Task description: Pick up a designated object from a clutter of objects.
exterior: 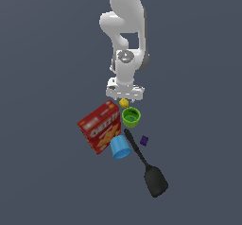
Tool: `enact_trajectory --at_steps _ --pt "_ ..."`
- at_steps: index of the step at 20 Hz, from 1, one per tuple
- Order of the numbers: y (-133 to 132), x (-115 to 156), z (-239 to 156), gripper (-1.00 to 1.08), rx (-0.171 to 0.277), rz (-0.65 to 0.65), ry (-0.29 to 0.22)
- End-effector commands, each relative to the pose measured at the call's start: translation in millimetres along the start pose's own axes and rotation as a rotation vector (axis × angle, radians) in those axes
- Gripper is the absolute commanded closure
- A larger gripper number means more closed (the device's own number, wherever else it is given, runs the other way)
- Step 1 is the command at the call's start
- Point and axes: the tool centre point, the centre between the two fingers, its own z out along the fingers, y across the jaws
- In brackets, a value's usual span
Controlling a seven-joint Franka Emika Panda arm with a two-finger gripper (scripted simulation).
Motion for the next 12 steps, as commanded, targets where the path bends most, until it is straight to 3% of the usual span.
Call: enact_trajectory --at_steps 1,10,11,12 --pt "0.2 -0.4 9.9 -0.92 0.000 0.001 0.000" --pt "-0.1 -0.1 24.6 -0.92 0.000 0.001 0.000" --pt "-0.1 -0.1 24.6 1.08 0.000 0.001 0.000" --pt "-0.1 -0.1 24.6 1.08 0.000 0.001 0.000"
